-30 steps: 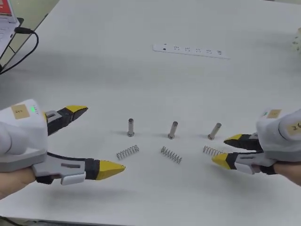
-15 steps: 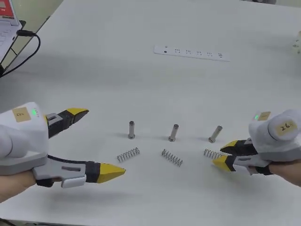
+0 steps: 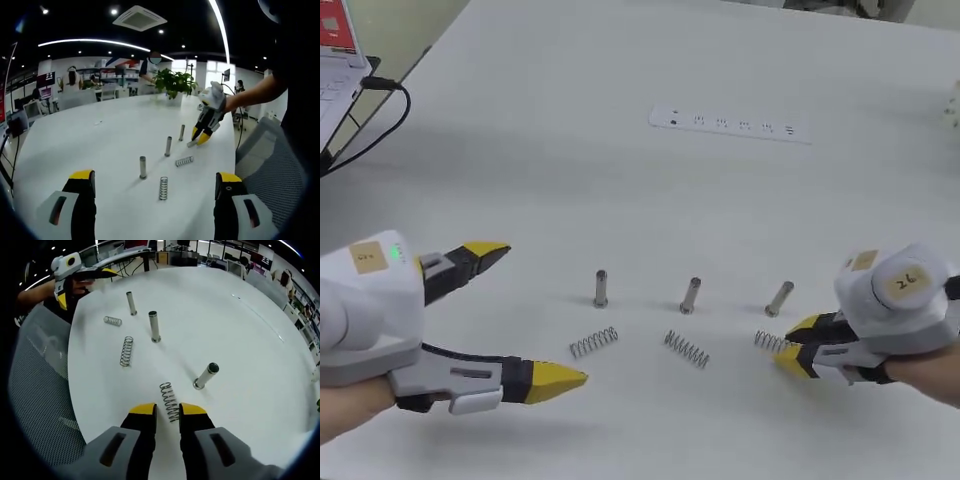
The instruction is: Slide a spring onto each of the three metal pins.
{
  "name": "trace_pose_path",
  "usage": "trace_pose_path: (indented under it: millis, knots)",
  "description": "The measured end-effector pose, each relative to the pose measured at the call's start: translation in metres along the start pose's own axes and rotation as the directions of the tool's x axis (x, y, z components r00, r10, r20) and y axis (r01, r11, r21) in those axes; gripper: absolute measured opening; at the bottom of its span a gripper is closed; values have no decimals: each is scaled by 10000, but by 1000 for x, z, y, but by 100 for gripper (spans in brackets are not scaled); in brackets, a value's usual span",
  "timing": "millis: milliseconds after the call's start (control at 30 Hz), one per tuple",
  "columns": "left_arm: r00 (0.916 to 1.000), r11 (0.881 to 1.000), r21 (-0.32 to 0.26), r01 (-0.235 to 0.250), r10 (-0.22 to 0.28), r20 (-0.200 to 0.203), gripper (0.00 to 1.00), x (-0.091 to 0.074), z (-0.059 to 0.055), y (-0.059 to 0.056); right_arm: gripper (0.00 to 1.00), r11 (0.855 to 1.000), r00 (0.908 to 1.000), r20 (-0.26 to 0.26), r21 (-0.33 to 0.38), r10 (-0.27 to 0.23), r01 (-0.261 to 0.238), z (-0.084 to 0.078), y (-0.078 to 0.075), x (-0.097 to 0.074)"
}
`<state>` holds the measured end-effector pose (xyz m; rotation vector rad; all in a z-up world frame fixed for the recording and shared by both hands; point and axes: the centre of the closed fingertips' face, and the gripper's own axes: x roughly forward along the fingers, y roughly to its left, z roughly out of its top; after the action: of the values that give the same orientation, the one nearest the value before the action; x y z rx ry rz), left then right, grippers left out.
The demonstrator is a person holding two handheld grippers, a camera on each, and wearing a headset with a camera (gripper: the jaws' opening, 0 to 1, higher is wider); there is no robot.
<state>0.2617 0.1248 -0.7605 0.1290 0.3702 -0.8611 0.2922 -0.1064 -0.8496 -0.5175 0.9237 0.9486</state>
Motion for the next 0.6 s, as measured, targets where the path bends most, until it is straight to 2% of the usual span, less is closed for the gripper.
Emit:
trace_pose_path:
  millis: [600]
  knots:
    - [10000, 10000, 36, 3, -3, -51, 97, -2, -1, -1, 9, 10000, 9999, -136, -35, 32, -33, -4, 3, 2]
